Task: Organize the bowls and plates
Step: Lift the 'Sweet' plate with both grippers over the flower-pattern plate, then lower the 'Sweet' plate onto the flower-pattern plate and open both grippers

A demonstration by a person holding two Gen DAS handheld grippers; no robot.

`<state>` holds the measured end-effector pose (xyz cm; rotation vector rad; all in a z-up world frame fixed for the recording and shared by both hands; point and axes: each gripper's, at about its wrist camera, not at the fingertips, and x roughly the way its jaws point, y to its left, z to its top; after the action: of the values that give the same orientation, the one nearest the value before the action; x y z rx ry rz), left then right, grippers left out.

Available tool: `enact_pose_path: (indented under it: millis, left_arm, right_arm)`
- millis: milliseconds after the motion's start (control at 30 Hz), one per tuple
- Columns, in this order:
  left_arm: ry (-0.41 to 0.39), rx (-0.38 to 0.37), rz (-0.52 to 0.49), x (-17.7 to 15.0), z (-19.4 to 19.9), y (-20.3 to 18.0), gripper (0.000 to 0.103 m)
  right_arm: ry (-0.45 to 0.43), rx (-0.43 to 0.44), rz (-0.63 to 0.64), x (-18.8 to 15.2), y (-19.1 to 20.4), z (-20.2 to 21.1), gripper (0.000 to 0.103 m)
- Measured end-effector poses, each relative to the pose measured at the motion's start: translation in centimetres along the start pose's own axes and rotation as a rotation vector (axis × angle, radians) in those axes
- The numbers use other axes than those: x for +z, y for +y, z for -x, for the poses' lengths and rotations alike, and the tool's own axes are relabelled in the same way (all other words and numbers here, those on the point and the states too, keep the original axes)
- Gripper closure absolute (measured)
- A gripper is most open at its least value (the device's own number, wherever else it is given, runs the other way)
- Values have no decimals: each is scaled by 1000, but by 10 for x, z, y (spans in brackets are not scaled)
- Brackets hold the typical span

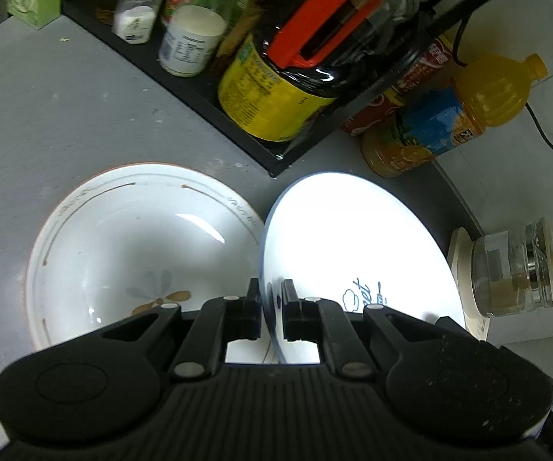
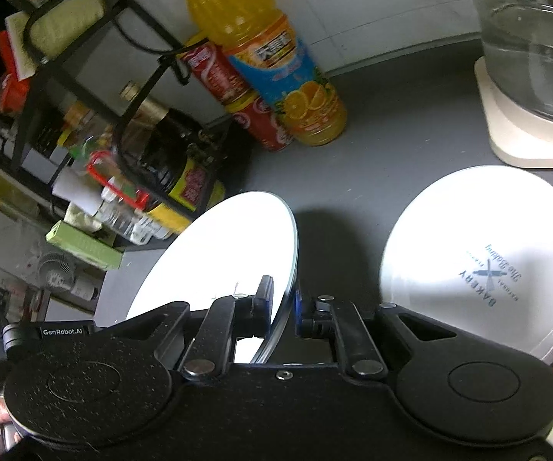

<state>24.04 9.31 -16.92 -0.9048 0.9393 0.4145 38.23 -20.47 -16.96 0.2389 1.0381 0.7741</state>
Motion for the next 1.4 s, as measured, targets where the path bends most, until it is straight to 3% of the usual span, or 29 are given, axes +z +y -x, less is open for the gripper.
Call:
enact_pose_path:
  millis: [500, 1400]
  left_arm:
    - [-18, 32, 84, -23, 27, 46, 95]
    - [71, 108, 226, -20, 4, 110, 89]
  right_arm:
    - [80, 33, 107, -24, 31, -13, 91]
    - [177, -28, 184, -40, 68, -58, 92]
